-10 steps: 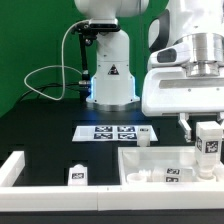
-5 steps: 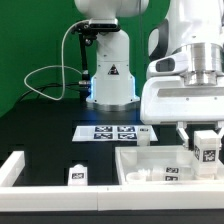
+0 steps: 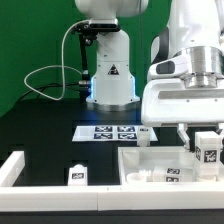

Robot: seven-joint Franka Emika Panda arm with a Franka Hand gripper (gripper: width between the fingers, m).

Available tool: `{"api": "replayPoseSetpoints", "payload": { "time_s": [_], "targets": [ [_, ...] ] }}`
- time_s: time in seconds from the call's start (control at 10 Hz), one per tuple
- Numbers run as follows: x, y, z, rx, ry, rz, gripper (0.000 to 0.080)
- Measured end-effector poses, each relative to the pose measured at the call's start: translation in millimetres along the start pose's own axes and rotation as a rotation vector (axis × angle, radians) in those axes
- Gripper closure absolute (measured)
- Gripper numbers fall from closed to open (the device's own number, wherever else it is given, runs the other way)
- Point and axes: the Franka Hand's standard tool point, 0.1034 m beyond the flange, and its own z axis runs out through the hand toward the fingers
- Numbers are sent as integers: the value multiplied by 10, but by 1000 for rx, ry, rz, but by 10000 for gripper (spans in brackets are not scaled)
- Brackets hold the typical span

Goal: Assemble one leg

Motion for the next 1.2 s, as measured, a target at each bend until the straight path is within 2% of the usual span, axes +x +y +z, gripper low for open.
{"api": "replayPoseSetpoints", "payload": {
  "time_s": [0.1, 0.2, 0.3, 0.4, 0.5, 0.6, 0.9, 1.1, 1.2],
  "targets": [
    [2, 18, 1, -4, -34, -33, 404],
    [125, 27, -106, 2, -96, -55, 272],
    [247, -21, -262, 15, -154, -52, 179],
    [287, -17, -327, 15, -257, -65, 179],
    [428, 15, -375, 17, -365, -72, 155],
    [566, 31, -390, 20, -413, -50, 155],
    [489, -18, -303, -21, -621, 20, 150],
    [464, 24, -128, -33, -618, 28, 150],
    [433, 8, -90, -31, -605, 25, 150]
  ]
}}
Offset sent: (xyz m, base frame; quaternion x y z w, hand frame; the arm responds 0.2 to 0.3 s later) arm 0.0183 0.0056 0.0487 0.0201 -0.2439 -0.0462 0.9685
